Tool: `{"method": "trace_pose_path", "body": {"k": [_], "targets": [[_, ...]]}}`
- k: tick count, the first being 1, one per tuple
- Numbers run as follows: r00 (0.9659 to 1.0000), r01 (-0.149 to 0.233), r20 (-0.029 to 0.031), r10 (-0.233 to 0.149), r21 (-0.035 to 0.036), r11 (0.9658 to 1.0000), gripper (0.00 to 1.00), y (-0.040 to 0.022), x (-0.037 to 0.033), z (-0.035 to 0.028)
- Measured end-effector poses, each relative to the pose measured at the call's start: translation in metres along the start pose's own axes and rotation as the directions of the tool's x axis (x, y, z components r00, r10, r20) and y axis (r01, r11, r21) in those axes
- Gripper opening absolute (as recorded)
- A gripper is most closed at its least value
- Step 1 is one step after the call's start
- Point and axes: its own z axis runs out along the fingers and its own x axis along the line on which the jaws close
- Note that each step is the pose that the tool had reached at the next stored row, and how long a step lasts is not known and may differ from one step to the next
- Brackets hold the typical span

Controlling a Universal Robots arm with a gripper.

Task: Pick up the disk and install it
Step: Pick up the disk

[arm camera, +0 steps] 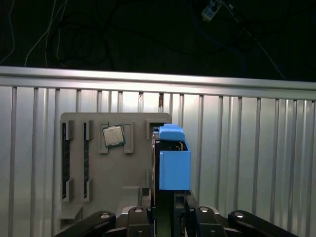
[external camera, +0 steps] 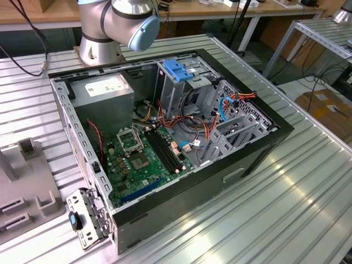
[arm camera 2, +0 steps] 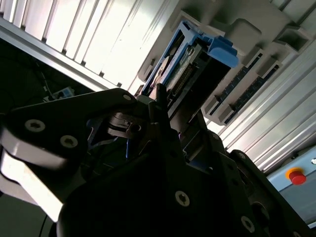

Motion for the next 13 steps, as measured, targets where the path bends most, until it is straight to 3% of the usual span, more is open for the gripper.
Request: {"method": "trace_pose_path", "body": {"k": [13], "targets": [[1.0000, 0.000, 0.0000, 0.000, 0.0001, 1.0000, 0.35, -0.0001, -0.0008, -0.0229]]}}
